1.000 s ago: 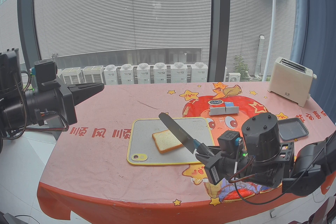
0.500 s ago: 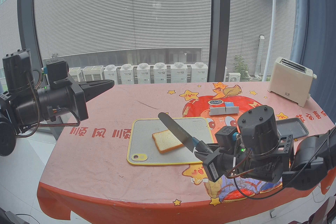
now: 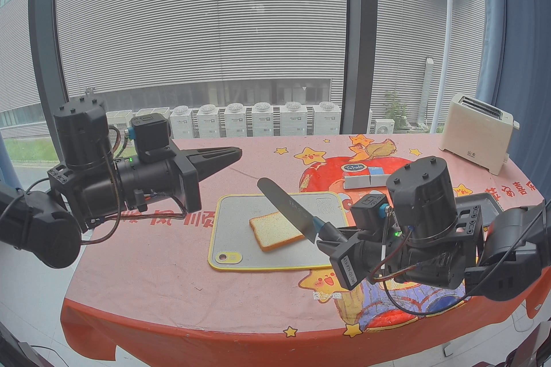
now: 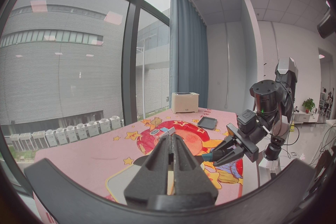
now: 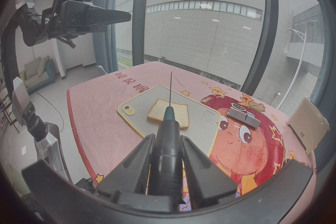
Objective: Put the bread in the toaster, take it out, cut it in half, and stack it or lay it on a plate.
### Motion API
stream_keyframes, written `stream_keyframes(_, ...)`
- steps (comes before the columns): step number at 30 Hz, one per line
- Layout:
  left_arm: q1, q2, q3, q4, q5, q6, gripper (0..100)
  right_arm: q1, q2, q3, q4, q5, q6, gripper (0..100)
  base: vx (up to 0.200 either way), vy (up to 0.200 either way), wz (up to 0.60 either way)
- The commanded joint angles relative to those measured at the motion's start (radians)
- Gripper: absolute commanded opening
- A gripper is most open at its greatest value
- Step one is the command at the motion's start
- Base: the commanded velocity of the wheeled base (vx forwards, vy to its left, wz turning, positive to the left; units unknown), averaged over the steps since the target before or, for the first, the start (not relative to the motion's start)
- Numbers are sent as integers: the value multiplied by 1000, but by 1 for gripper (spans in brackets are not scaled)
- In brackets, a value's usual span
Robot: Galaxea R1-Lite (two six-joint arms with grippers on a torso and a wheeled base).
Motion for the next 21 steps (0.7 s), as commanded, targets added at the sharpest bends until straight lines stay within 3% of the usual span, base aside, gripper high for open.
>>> stream_keyframes(1, -10, 135, 6, -110, -10, -2, 0, 0, 8, -5, 1, -1, 0, 0, 0, 0, 0)
stream_keyframes(9, -12, 275, -2, -293, -13, -8, 0, 5, 16, -5, 6, -1, 0, 0, 0, 0, 0)
stream_keyframes(14, -15, 303, -11, -294, -11, -8, 0, 13, 21, -23, 62, -5, 0, 0, 0, 0, 0)
stream_keyframes(21, -47, 316, -22, -294, 4, -5, 0, 14, 48, -28, 48, -8, 0, 0, 0, 0, 0)
